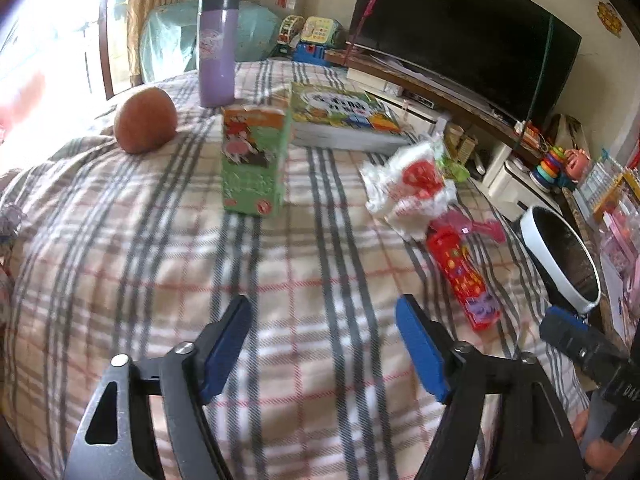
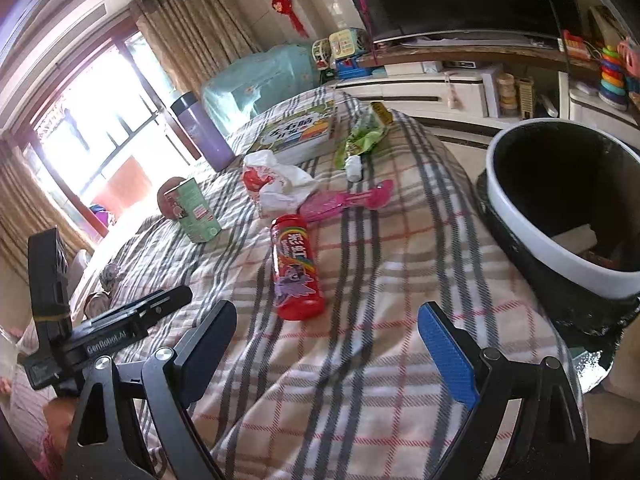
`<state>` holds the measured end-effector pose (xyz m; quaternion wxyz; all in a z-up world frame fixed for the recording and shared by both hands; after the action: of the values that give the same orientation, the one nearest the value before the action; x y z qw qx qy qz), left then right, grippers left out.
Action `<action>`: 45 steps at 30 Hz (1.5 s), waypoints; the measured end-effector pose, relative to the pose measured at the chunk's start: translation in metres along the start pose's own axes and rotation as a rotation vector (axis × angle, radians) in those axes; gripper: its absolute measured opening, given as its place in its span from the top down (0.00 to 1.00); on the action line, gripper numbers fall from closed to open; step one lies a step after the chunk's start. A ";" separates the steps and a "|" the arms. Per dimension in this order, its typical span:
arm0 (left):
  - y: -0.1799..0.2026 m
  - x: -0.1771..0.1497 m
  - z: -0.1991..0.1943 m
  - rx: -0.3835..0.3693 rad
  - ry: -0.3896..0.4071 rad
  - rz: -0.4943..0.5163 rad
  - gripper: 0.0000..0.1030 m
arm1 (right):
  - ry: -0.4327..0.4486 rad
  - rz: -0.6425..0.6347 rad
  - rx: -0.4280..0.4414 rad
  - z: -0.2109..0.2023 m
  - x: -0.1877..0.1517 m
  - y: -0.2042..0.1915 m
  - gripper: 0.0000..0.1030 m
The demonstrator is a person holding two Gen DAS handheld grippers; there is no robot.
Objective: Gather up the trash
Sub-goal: 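Withdraw both tools from the bin back over the table, then grasp the green milk carton with the left tool while the right tool grasps the red Skittles tube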
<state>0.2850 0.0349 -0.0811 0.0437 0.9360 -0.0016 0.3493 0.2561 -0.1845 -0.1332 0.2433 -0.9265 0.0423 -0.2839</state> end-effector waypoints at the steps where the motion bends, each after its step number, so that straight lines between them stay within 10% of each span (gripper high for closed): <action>1: -0.003 0.003 -0.001 0.008 0.006 0.000 0.22 | -0.002 -0.004 0.002 0.002 0.000 -0.002 0.09; 27: -0.053 0.059 0.095 0.157 0.019 -0.030 0.24 | -0.087 -0.089 -0.030 0.072 0.017 -0.022 0.11; 30: -0.052 0.058 0.098 0.138 0.020 -0.021 0.51 | -0.082 -0.099 -0.049 0.074 0.017 -0.019 0.27; 34: -0.047 0.054 0.093 0.119 0.033 -0.008 0.52 | -0.085 -0.107 -0.052 0.074 0.016 -0.018 0.64; 45: -0.010 0.021 0.048 0.002 0.052 0.022 0.53 | -0.059 -0.077 -0.038 0.051 0.010 -0.008 0.65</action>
<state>0.3329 0.0411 -0.1039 0.0390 0.9266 -0.0104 0.3738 0.2918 -0.1578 -0.1613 0.2159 -0.9398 0.0050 -0.2650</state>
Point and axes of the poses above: each gripper's, at about its wrist camera, not at the fingertips, and z roughly the way its jaws point, y to its right, x to its top, the point moved 7 cm from there along z, roughly the way its jaws point, and after that the axes turned 8 degrees about z, right-handed, at the moved point
